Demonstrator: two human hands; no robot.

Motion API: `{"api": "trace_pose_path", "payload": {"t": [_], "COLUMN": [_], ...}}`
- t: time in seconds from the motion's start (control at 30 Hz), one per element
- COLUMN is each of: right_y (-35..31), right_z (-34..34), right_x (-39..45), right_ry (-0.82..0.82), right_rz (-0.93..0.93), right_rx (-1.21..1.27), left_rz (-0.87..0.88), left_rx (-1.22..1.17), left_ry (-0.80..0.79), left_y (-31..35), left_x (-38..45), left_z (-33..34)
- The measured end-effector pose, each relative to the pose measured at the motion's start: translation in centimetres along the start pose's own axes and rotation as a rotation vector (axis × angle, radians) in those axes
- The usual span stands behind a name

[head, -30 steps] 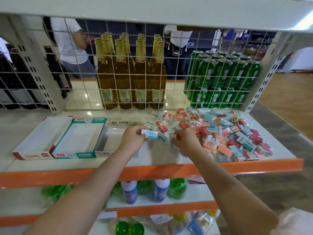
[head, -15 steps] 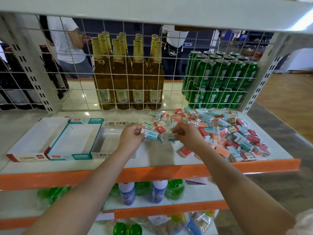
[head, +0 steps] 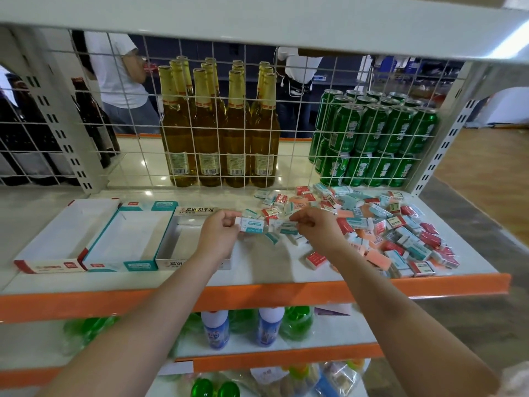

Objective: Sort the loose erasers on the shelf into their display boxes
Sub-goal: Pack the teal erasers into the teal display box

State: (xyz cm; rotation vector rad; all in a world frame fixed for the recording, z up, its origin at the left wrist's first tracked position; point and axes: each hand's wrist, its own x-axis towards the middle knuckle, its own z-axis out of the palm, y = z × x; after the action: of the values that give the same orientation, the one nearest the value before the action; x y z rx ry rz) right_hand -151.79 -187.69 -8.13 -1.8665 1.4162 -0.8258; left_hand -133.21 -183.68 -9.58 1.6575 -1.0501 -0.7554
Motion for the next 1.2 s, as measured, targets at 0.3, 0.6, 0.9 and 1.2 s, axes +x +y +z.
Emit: {"api": "trace_pose_path", "payload": {"t": [0.3,0.6,0.9,1.2], "right_y": [-5.2,-11.2,-14.1,-15.1], "right_z": [5.9,13.7,20.3,23.1], "right_x": [1.3,3.4,5.6,6.5], "right_ry": [0.011,-0.056,-0.103,-0.082], "right_rz": [-0.047,-0.025,0.073,0.065], "right_rx": [0.052,0.042,-0.075,-0.26], "left_rz": [0.101,0.061,0.086,0.145], "left_rx": [0.076,0.147,0.352,0.561], "left_ry": [0.153,0.135,0.06,-0.043], "left_y": [-1.1,-3.8,-6.5,-7.3], "left_x": [1.3,4.6,9.0,11.6], "left_z": [-7.1,-16.7,-21.2,-21.1]}}
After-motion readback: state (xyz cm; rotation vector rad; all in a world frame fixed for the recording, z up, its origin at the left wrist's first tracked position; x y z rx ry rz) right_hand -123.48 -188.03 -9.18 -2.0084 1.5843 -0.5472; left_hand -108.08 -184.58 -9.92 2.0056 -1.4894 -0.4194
